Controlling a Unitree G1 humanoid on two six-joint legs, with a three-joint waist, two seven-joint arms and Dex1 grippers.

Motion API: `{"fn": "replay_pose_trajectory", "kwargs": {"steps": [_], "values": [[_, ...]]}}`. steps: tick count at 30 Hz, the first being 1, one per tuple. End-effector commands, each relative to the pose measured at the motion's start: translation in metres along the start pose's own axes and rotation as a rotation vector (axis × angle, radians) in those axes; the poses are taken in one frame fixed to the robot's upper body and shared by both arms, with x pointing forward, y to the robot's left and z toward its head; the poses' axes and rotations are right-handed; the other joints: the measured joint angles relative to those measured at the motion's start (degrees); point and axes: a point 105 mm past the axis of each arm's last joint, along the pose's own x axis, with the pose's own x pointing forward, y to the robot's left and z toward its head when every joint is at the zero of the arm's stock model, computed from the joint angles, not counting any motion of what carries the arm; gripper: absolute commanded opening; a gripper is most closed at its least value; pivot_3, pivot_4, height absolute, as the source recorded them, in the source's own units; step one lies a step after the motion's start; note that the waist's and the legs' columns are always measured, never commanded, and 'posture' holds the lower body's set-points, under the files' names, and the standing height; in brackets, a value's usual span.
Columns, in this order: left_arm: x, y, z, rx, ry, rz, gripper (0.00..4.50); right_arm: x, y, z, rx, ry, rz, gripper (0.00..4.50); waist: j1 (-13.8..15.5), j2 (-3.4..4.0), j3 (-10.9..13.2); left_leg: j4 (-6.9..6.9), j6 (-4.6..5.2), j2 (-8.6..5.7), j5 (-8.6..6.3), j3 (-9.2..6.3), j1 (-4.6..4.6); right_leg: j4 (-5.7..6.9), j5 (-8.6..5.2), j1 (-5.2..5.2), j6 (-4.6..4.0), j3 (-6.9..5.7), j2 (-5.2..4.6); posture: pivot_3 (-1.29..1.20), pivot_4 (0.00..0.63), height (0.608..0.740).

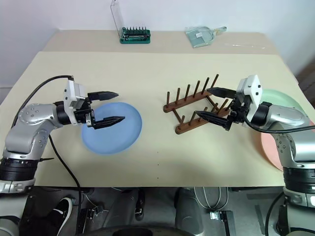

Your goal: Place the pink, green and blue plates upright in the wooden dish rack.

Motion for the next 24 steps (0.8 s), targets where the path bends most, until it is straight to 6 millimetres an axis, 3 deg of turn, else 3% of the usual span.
{"fn": "replay_pose_trajectory", "kwargs": {"steps": [1, 7, 19, 24], "values": [[0.004, 0.002, 0.004, 0.026, -0.002, 0.024, 4.50, 0.002, -0.002, 0.011, -0.054, -0.015, 0.004, 4.48, 0.02, 0.00, 0.00, 0.00, 0.00, 0.00, 0.00, 0.00, 0.00, 0.00, 0.00, 0.00, 0.00, 0.00, 0.00, 0.00, 0.150, 0.724], [0.001, 0.001, 0.008, 0.031, -0.011, 0.004, 4.50, 0.009, 0.001, 0.028, -0.050, -0.084, 0.001, 4.48, -0.03, 0.00, 0.00, 0.00, 0.00, 0.00, 0.00, -0.01, 0.00, 0.00, 0.00, 0.00, 0.00, 0.00, 0.00, 0.00, 0.150, 0.724], [0.000, 0.010, 0.013, 0.058, -0.031, 0.025, 4.50, 0.013, -0.007, 0.034, -0.093, -0.069, 0.006, 4.48, -0.10, 0.00, 0.00, 0.00, 0.00, 0.00, 0.00, -0.01, -0.01, 0.01, 0.00, -0.01, 0.00, -0.01, 0.00, 0.00, 0.150, 0.724], [0.007, -0.001, 0.019, -0.053, -0.024, -0.033, 4.50, 0.010, -0.007, 0.039, -0.079, -0.090, 0.012, 4.48, 0.09, 0.00, 0.00, 0.00, 0.00, 0.00, 0.00, 0.00, -0.02, 0.01, 0.00, -0.01, 0.00, -0.01, 0.00, 0.00, 0.150, 0.724]]}}
